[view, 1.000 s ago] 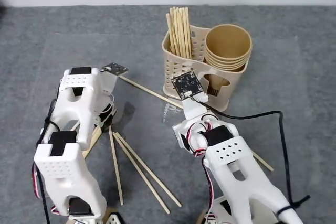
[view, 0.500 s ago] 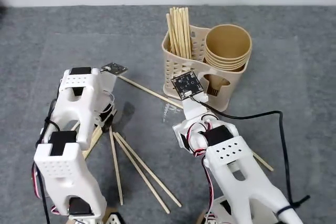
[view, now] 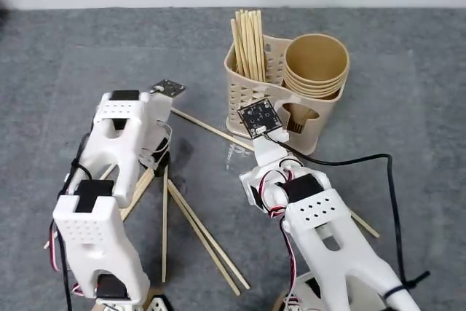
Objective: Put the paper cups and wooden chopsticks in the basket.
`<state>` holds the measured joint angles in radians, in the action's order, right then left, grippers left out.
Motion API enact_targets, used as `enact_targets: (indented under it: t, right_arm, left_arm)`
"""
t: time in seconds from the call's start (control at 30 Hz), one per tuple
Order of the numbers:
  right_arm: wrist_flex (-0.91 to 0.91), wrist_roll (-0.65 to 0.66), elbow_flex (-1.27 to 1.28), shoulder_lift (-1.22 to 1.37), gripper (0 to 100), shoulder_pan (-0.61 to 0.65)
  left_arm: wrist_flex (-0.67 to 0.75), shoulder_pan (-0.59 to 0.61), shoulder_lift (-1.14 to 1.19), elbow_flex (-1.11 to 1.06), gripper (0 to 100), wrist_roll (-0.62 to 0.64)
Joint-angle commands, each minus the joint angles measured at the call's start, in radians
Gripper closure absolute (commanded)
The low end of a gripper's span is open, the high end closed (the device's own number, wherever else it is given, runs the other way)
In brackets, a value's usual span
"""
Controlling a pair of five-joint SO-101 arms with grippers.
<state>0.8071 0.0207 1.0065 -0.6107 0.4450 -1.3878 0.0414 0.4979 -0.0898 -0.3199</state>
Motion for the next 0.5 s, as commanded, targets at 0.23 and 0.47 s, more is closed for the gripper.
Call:
enact_targets:
  t: [0.23, 0.47]
  right_arm:
    - [-0.018, -0.009, 0.000, -0.036, 99.0, 0.004]
    - [-0.018, -0.009, 0.000, -0.036, 99.0, 0.004]
  left_arm:
    - [-0.003, -0.008, 0.026, 0.045, 99, -0.025]
    - [-0.051, 0.000, -0.127, 0.047, 99, -0.021]
